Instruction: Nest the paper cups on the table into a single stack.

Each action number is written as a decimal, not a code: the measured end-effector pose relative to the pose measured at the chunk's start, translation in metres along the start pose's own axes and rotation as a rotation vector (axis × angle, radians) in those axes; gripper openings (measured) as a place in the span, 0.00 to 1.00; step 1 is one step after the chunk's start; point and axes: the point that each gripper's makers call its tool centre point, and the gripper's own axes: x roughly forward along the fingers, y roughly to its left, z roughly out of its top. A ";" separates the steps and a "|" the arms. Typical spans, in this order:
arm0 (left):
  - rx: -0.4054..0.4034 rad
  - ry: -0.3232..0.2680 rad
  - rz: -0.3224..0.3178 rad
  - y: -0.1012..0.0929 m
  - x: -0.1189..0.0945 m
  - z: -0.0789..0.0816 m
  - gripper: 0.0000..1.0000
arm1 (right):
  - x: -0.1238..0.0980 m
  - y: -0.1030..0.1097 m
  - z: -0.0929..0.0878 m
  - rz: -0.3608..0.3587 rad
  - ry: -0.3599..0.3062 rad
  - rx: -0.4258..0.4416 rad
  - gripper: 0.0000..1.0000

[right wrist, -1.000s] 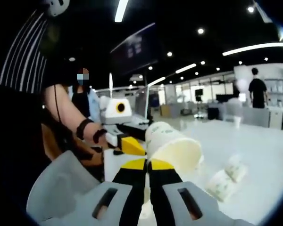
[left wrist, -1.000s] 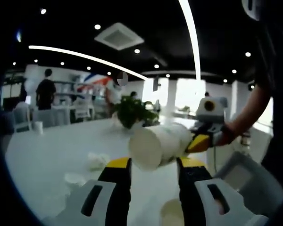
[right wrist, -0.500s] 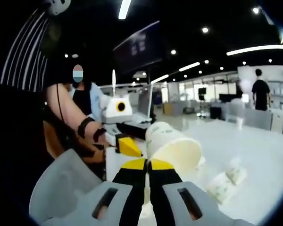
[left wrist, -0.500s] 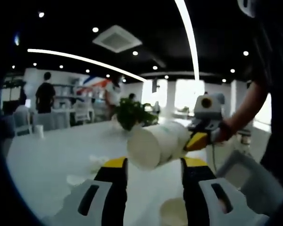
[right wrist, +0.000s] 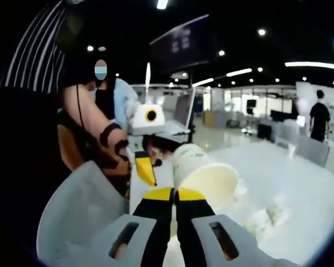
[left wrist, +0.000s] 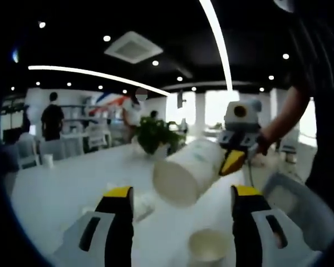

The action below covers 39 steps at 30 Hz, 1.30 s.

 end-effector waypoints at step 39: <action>-0.029 0.030 -0.017 -0.021 -0.017 -0.019 0.97 | -0.006 0.012 -0.019 0.177 0.397 -0.271 0.00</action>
